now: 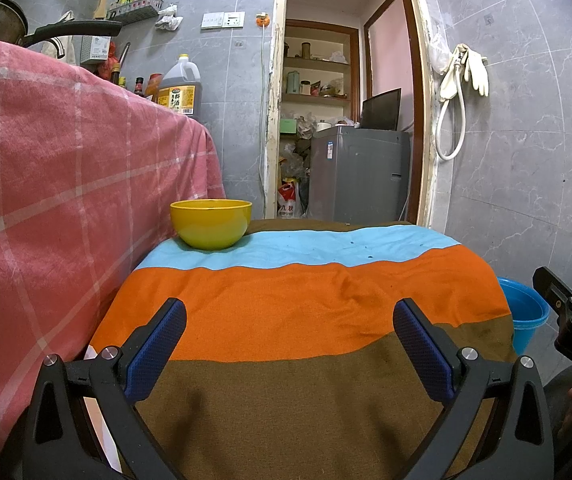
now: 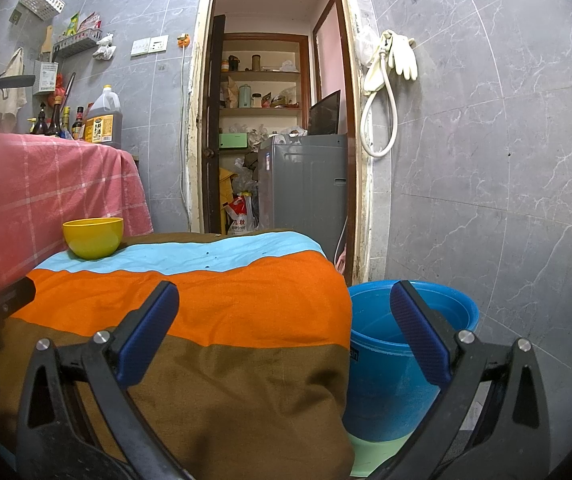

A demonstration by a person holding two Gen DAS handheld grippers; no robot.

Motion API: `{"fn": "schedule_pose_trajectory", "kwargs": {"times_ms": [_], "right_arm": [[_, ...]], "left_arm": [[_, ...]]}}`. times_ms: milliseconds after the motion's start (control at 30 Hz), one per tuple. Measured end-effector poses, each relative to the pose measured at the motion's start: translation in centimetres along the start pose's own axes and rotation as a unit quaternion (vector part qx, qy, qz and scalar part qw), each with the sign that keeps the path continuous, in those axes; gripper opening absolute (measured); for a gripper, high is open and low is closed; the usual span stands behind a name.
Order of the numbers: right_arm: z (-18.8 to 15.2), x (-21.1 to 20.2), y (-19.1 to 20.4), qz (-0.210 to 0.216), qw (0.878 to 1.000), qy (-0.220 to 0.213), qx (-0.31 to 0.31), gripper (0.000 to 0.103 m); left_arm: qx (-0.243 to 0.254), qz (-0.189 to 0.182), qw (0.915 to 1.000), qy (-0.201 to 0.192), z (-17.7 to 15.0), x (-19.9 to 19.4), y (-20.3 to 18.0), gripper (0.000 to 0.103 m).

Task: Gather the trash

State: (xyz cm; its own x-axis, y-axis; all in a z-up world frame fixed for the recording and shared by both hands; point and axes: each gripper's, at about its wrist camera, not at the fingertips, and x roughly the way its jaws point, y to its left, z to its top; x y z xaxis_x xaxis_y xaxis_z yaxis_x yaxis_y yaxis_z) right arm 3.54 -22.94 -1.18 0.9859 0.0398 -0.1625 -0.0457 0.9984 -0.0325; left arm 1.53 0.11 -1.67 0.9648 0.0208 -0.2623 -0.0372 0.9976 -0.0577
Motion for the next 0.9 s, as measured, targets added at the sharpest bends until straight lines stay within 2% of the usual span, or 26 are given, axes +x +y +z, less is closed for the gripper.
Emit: {"fn": "schedule_pose_trajectory", "kwargs": {"times_ms": [900], "right_arm": [[0.0,0.0,-0.1,0.001,1.0,0.0,0.0,0.103]], "left_arm": [[0.006,0.011,0.9999,0.004,-0.6,0.2,1.0,0.101]]}}
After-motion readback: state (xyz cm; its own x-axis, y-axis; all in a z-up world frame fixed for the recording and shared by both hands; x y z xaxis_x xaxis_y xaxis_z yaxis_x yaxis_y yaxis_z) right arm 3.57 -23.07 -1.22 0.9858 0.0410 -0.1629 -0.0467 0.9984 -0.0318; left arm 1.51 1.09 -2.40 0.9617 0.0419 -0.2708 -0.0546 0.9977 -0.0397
